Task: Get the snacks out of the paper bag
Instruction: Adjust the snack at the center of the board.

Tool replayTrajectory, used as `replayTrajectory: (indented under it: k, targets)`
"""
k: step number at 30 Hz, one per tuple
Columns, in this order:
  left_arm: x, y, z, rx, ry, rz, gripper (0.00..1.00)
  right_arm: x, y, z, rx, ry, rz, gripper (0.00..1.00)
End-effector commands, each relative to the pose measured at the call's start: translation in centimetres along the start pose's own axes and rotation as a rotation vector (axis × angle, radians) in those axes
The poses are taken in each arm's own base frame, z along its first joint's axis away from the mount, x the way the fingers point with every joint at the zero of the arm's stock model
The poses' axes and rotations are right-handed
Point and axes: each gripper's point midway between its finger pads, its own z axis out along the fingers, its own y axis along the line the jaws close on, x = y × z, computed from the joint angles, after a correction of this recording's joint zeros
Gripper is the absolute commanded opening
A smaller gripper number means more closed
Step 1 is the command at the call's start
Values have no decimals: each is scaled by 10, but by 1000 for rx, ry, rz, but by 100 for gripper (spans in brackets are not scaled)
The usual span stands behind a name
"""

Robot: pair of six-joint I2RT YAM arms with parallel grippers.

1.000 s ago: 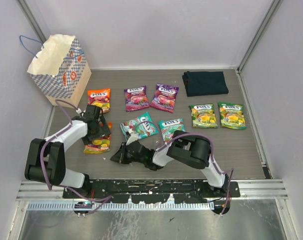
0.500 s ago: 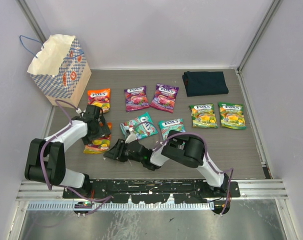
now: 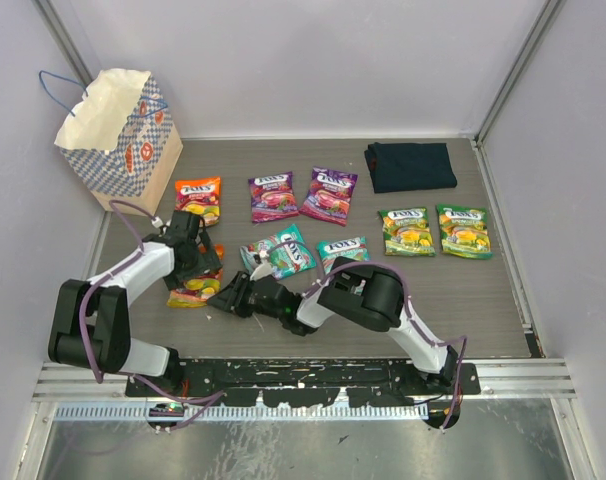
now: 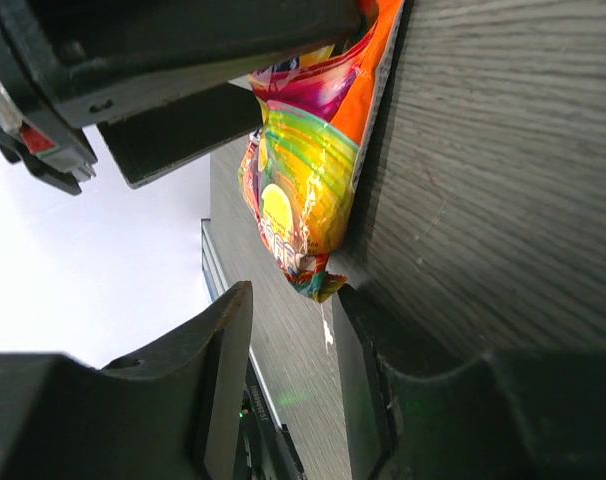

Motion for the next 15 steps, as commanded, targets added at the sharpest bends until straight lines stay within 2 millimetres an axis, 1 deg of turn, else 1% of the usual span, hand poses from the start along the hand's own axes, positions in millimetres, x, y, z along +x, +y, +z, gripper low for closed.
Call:
replayTrajectory:
  k: [1, 5, 15]
  targets:
    - [13, 7, 6, -5, 33, 9, 100, -5, -42, 5, 121, -25, -16, 41]
    - [14, 7, 8, -5, 36, 11, 100, -4, -42, 5, 119, -19, -22, 34]
    - [13, 7, 9, -12, 37, 14, 100, -2, -42, 2, 122, -1, -61, 25]
